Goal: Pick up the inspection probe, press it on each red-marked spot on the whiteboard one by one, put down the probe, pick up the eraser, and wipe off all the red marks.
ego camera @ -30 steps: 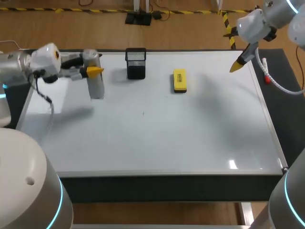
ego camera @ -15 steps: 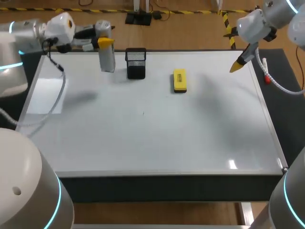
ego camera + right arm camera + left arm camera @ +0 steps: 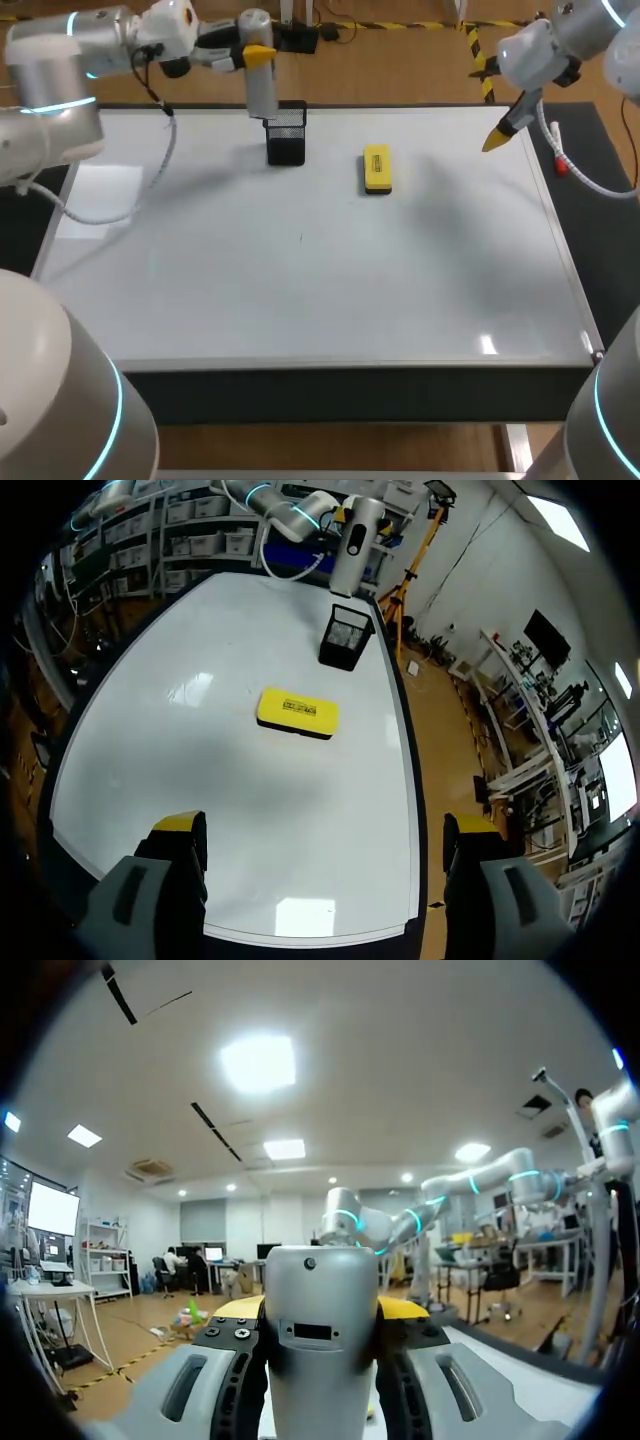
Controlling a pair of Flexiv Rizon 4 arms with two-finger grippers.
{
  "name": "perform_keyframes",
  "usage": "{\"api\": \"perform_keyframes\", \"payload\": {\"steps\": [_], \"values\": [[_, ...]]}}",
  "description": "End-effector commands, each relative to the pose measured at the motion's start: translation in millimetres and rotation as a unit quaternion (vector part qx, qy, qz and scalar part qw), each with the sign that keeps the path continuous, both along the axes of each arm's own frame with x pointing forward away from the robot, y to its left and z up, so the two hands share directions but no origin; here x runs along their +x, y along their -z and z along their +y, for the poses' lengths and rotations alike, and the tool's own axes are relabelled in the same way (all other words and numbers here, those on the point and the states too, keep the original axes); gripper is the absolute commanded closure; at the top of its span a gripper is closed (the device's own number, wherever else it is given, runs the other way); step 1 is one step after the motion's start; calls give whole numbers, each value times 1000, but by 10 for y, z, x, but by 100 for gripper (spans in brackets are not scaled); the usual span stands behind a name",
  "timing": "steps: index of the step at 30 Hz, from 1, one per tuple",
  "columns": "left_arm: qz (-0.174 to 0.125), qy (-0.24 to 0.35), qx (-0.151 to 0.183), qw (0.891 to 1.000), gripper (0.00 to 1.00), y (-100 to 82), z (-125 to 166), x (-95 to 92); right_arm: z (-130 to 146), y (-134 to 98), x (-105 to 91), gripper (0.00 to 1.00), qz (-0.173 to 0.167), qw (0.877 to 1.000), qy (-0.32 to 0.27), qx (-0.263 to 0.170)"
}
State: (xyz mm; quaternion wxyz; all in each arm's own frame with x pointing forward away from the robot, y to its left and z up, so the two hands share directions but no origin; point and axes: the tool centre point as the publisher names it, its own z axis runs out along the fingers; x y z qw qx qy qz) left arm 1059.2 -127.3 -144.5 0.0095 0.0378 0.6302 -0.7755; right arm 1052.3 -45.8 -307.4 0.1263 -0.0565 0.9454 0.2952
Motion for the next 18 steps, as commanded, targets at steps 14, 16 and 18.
{"api": "perform_keyframes", "payload": {"steps": [14, 16, 18], "values": [[-5, 10, -27, 1000, 100, 233, -249, 228, 2, -6, 1, 0, 1, 1000, 0, -3], [-6, 10, -28, 1000, 100, 255, -250, 245, 2, -6, 1, 0, 1, 1000, 0, -3], [-7, 8, -28, 1000, 100, 285, -249, 255, 2, -6, 1, 0, 1, 1000, 0, -3]]}}
